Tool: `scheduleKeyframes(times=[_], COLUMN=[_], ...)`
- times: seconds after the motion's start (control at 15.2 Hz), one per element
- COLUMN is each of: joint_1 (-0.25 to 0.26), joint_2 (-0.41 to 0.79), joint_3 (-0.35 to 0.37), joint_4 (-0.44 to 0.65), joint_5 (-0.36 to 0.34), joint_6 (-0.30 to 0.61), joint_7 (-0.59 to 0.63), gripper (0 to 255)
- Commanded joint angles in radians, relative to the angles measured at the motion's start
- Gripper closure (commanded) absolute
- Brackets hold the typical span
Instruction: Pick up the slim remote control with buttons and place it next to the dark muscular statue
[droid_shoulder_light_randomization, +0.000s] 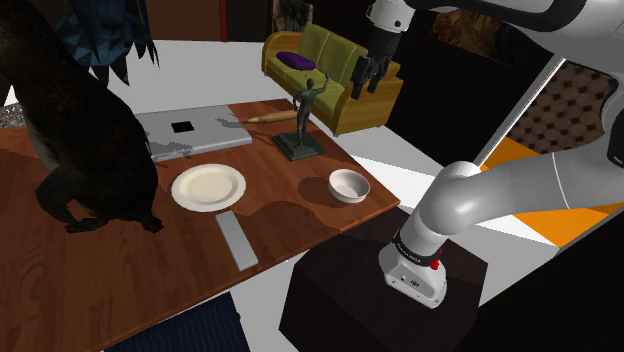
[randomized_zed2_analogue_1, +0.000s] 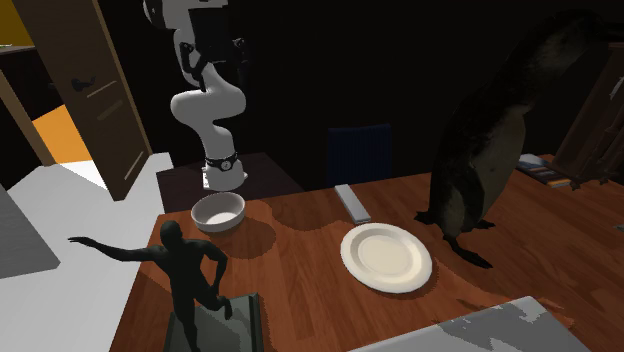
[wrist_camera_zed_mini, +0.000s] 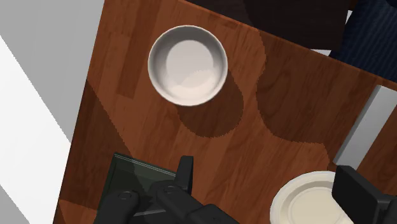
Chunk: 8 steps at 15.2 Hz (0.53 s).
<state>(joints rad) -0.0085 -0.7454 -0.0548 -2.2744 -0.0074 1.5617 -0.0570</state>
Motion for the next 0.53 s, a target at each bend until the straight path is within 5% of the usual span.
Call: scheduleKeyframes(times=[0.0, 0.46], joint_1=[0.0, 0.035], joint_2=[0.0, 0.022], joint_3=[0.0, 0.11], joint_4=[0.0, -0.156], joint_5=[0.0, 0.069], joint_6=[0.0, 0.174], joint_7=[0.0, 0.13], gripper=[0, 0])
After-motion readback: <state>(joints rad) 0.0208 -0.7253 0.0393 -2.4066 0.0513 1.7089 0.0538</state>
